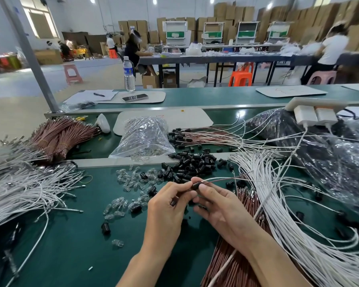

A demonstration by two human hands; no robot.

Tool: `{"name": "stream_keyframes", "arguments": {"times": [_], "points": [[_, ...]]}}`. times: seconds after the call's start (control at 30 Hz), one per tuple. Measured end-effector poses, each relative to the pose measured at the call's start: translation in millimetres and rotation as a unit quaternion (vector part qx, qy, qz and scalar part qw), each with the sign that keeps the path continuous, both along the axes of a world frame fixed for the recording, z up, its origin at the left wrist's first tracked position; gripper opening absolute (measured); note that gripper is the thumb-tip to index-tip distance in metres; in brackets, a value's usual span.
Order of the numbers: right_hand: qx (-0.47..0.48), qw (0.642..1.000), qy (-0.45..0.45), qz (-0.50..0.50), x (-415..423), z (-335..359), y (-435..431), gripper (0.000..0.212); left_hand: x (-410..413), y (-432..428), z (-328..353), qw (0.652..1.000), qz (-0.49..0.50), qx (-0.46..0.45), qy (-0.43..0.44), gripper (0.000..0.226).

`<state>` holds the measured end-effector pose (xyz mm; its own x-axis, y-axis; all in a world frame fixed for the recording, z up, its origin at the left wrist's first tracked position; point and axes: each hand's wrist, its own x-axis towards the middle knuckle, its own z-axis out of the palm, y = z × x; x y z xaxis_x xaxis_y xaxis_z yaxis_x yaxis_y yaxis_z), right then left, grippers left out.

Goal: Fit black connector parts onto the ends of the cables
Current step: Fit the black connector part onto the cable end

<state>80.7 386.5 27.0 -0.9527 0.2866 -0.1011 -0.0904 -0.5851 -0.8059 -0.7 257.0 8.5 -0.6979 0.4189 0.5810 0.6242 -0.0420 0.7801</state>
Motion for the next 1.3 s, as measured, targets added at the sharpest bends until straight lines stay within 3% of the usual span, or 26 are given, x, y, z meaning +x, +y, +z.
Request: {"name": "stream_keyframes", "arguments": {"times": [0.13, 0.37, 0.57, 0.73, 0.93, 1.07, 1.3], "points": [[0.004, 1.000, 0.000, -0.012, -1.1, -1.9, -0.5, 0.030, -1.5, 1.3, 0.0, 1.000, 0.012, -0.023, -0.008, 0.032], [0.026, 0.989, -0.026, -0.146, -6.3, -1.3, -3.2, 0.016, -1.7, 4.1, -1.6, 0.997, 0.012, -0.078, 0.014, 0.014], [0.090, 0.985, -0.037, -0.146, -5.4, -1.8, -8.7, 0.016, -1.8, 3.5, -3.0, 0.994, 0.009, -0.107, -0.006, 0.023], [0.098, 0.976, -0.038, -0.188, -8.5, -4.2, -7.7, 0.015, 0.3, 5.9, 2.1, 0.989, 0.043, -0.137, 0.026, 0.028], [0.118, 0.979, -0.030, -0.163, -7.3, -7.1, -6.2, 0.035, -4.7, 4.7, -2.0, 0.979, 0.094, -0.181, 0.010, 0.046], [0.113, 0.982, -0.016, -0.149, -8.3, -9.7, -6.9, 0.036, -2.0, 9.5, -0.4, 0.957, 0.123, -0.255, 0.064, 0.054], [0.107, 0.985, 0.003, -0.132, -7.7, -12.1, -7.7, 0.034, -1.7, 10.9, 0.1, 0.951, 0.112, -0.283, 0.055, 0.052]]}}
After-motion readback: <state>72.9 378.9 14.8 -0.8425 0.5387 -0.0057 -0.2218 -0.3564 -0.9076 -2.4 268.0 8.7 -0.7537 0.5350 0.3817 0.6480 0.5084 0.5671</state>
